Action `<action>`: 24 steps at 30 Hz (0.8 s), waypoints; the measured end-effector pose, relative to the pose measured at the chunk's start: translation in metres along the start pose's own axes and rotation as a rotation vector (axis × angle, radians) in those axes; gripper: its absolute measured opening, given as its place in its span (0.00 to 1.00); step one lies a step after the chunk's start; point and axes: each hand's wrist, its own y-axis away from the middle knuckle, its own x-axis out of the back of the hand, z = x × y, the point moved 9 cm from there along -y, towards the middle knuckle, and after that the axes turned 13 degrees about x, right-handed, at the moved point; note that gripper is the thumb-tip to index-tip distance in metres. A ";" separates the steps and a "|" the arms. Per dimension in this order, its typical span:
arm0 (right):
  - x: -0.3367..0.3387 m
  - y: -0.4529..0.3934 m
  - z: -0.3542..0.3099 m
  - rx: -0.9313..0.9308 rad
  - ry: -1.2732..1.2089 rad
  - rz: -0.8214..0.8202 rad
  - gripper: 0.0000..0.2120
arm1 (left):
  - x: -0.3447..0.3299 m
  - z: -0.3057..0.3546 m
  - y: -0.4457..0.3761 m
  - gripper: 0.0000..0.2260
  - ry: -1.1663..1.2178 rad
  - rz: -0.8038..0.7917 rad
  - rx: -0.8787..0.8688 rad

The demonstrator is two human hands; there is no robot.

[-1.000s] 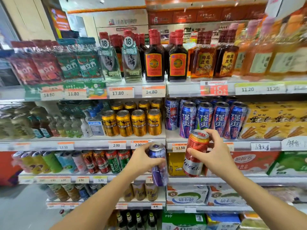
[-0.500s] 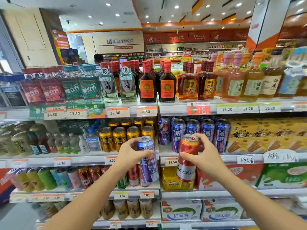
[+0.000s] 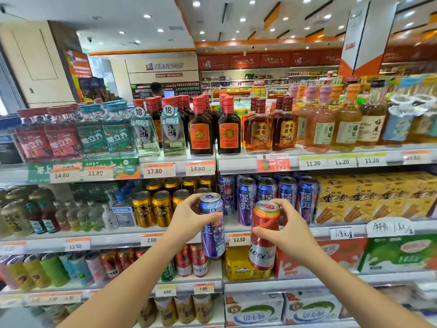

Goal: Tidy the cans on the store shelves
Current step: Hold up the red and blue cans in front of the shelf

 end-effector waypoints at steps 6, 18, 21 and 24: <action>0.006 0.003 0.003 -0.006 -0.010 0.020 0.30 | -0.010 0.015 -0.014 0.30 -0.033 0.014 -0.007; 0.016 0.008 0.021 -0.051 -0.028 0.049 0.30 | -0.038 0.051 -0.058 0.29 -0.264 -0.005 -0.016; 0.017 0.009 0.024 -0.058 -0.035 0.045 0.29 | -0.043 0.052 -0.064 0.28 -0.295 0.010 -0.010; 0.018 0.010 0.028 -0.066 -0.038 0.046 0.29 | -0.048 0.053 -0.068 0.25 -0.321 0.057 -0.006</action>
